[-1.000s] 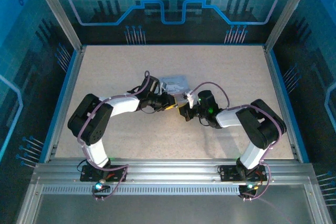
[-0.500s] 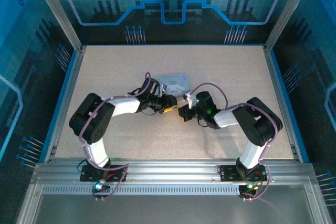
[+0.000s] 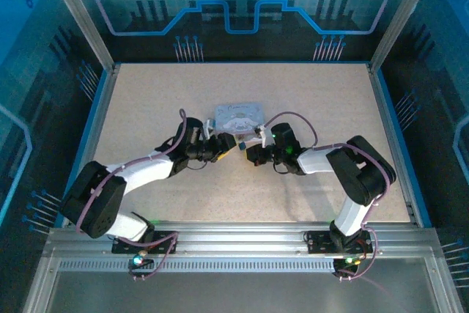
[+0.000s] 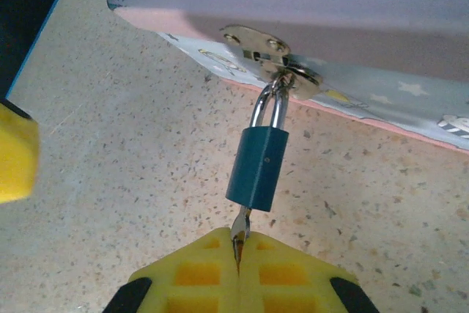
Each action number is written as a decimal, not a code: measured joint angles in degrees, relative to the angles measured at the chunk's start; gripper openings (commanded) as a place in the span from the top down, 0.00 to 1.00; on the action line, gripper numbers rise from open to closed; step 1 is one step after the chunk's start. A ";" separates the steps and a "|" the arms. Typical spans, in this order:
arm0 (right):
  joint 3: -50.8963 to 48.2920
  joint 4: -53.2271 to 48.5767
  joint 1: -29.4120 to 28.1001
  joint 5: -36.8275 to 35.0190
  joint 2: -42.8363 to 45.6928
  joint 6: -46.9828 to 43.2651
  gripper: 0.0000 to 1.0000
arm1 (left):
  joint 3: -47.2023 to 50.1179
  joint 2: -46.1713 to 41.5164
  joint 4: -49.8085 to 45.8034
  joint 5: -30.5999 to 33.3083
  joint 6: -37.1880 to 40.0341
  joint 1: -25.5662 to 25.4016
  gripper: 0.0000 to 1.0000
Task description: Unlock the padlock with the key
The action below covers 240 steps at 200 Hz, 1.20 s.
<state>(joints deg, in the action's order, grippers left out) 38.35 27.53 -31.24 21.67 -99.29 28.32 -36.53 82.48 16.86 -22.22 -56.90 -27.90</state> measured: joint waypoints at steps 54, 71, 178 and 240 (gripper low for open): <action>1.40 -4.83 -0.02 1.53 1.53 4.37 1.00 | 6.75 0.85 12.20 2.05 -10.43 -0.11 0.43; 1.42 -4.94 -0.02 1.60 1.68 6.12 1.00 | 7.26 3.87 18.64 2.05 -13.73 -0.13 0.47; 2.56 -6.14 -0.66 1.97 1.68 10.29 1.00 | 9.81 25.14 48.81 3.23 -28.81 -2.38 0.54; 2.60 -6.23 -0.63 1.97 1.68 10.32 1.00 | 10.23 27.21 52.81 5.64 -30.82 -2.38 0.55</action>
<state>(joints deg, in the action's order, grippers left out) 40.95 21.30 -31.88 23.64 -97.60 38.63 -26.30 109.69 69.67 -16.58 -87.72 -30.28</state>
